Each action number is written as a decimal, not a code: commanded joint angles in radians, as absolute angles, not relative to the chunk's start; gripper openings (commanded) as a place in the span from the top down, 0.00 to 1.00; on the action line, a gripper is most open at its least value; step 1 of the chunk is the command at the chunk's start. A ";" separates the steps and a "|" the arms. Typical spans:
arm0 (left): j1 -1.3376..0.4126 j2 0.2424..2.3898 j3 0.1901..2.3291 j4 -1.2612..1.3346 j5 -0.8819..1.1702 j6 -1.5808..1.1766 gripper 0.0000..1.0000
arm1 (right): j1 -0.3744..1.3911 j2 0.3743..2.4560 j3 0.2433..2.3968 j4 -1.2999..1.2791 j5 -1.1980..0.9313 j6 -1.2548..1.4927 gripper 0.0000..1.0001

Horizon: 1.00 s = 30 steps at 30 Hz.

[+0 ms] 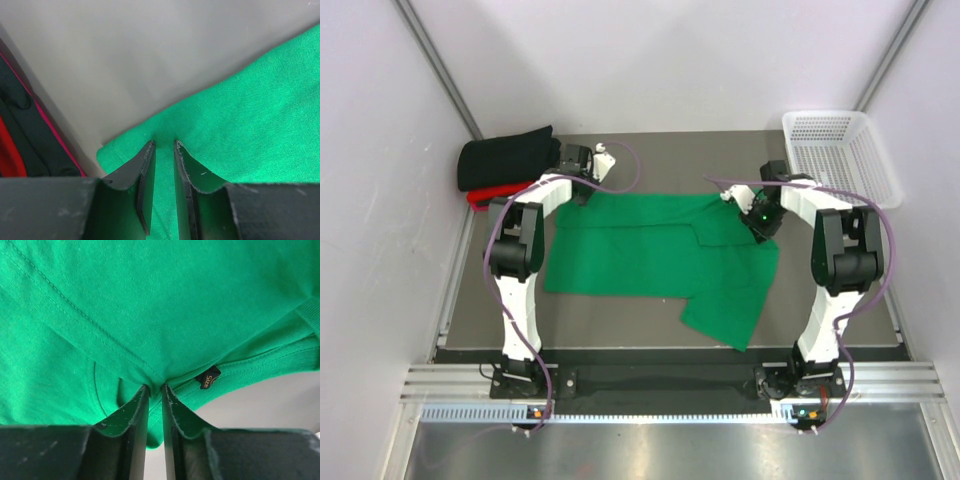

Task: Fold and stack the t-shirts
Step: Fold the tshirt

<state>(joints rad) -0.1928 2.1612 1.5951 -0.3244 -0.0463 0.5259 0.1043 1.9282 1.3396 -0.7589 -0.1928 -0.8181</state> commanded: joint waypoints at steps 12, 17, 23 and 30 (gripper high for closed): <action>-0.199 2.169 1.623 -0.291 -0.041 0.522 0.74 | 0.160 1.802 1.313 -0.704 -0.109 -0.796 0.82; -0.201 2.169 1.628 -0.291 -0.040 0.520 0.74 | 0.161 1.801 1.301 -0.692 -0.095 -0.788 0.84; -0.201 2.160 1.618 -0.290 -0.044 0.522 0.74 | 0.163 1.806 1.312 -0.713 -0.132 -0.792 0.80; -0.201 2.158 1.612 -0.288 -0.048 0.520 0.74 | 0.166 1.813 1.308 -0.715 -0.135 -0.801 0.75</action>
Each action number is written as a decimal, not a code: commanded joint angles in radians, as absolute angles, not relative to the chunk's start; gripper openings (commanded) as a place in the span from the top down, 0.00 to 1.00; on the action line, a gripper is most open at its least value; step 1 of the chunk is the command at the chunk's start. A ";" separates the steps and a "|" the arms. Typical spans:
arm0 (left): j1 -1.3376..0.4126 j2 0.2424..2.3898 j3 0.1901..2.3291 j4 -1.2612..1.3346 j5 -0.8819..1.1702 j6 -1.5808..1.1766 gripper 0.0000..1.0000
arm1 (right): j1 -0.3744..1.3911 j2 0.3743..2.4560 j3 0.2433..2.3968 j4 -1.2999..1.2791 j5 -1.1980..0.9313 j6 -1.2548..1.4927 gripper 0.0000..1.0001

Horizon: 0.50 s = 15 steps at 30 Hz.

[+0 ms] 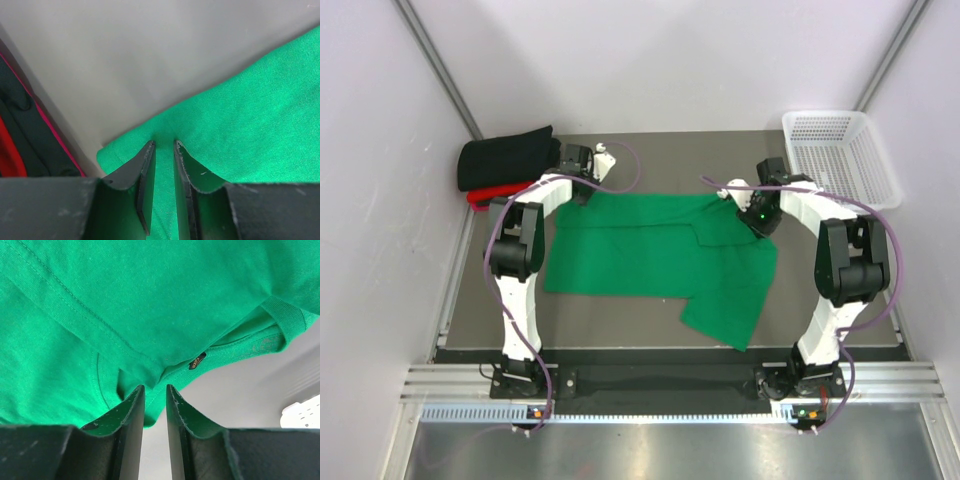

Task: Fold and stack the t-shirts
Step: Fold the tshirt

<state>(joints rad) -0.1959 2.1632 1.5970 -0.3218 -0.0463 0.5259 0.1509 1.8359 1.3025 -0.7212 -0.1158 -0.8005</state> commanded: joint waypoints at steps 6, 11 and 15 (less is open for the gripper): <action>-0.201 2.158 1.614 -0.288 -0.046 0.523 0.74 | 0.178 1.832 1.313 -0.723 -0.149 -0.807 0.75; -0.201 2.158 1.614 -0.288 -0.049 0.525 0.74 | 0.196 1.848 1.318 -0.721 -0.137 -0.807 0.76; -0.201 2.158 1.612 -0.287 -0.052 0.525 0.74 | 0.196 1.853 1.319 -0.716 -0.112 -0.808 0.75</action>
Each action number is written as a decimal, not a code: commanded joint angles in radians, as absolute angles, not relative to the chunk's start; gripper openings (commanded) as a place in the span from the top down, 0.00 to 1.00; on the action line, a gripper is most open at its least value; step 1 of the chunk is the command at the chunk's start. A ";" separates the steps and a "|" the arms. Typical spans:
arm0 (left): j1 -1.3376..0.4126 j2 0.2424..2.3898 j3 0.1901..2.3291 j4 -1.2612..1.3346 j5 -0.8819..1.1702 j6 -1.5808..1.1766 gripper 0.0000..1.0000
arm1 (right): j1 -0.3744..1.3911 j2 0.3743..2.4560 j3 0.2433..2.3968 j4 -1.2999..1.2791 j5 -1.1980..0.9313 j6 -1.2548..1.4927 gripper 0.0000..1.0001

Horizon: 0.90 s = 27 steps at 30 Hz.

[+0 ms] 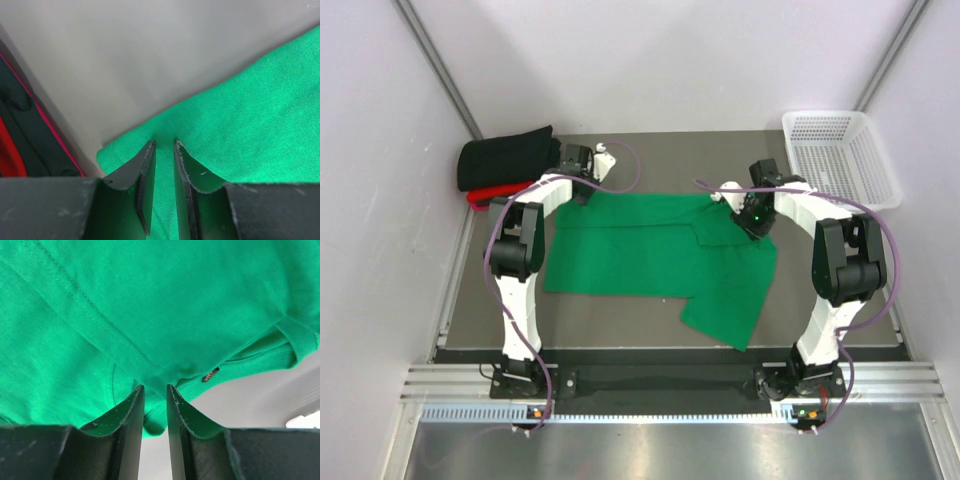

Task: Fold and stack the t-shirts
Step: Fold the tshirt

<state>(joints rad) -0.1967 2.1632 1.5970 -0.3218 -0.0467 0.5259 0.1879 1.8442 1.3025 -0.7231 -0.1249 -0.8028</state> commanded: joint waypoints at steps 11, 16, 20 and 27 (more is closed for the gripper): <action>-0.201 2.163 1.618 -0.288 -0.049 0.523 0.74 | 0.196 1.859 1.295 -0.695 -0.078 -0.813 0.69; -0.201 2.164 1.620 -0.288 -0.048 0.522 0.74 | 0.195 1.876 1.302 -0.695 -0.080 -0.808 0.70; -0.201 2.161 1.618 -0.288 -0.049 0.523 0.74 | 0.195 1.885 1.299 -0.696 -0.077 -0.810 0.73; -0.201 2.161 1.617 -0.288 -0.045 0.523 0.74 | 0.195 1.861 1.302 -0.687 -0.072 -0.804 0.89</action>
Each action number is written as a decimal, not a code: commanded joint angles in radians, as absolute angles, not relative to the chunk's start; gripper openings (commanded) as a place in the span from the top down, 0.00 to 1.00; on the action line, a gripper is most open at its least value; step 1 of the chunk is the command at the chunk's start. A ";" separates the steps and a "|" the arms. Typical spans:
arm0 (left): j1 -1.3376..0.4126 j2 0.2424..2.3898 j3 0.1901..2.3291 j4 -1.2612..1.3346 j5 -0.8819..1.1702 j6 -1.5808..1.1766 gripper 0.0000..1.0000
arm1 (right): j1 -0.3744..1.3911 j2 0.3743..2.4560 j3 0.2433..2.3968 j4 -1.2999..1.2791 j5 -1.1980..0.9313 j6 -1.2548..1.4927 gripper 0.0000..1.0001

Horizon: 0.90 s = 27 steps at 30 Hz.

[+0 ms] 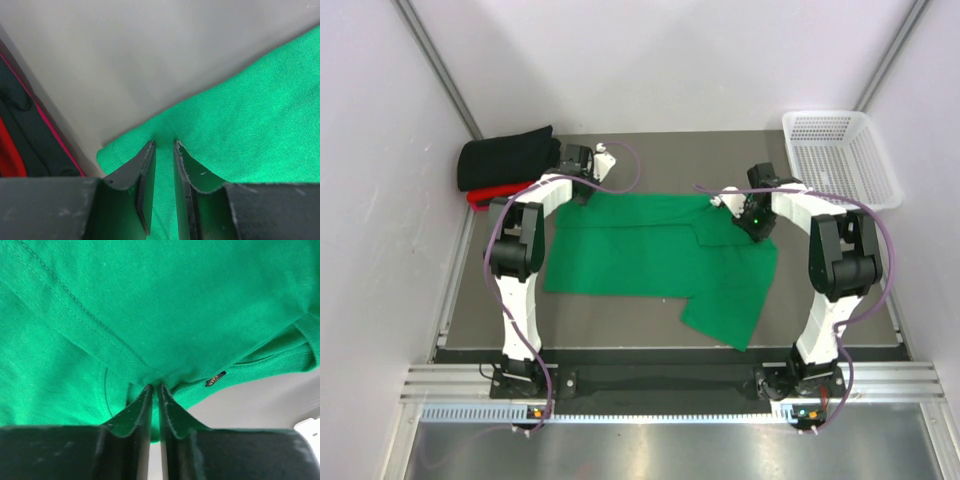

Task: Fold and stack the t-shirts
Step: Fold the tshirt

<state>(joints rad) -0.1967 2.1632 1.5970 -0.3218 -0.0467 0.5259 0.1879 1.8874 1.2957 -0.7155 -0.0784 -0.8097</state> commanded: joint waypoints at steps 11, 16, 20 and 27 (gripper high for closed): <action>-0.206 2.174 1.628 -0.288 -0.041 0.515 0.74 | 0.198 1.789 1.331 -0.767 -0.101 -0.782 1.00; -0.207 2.175 1.626 -0.287 -0.040 0.514 0.74 | 0.216 1.758 1.325 -0.801 -0.121 -0.773 1.00; -0.207 2.175 1.631 -0.288 -0.038 0.512 0.74 | 0.232 1.744 1.325 -0.828 -0.138 -0.775 1.00; -0.207 2.172 1.626 -0.287 -0.043 0.515 0.74 | 0.239 1.715 1.341 -0.873 -0.163 -0.784 1.00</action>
<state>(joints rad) -0.2005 2.1654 1.6005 -0.3210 -0.0463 0.5232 0.2291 1.7813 1.2968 -0.8349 -0.1314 -0.7879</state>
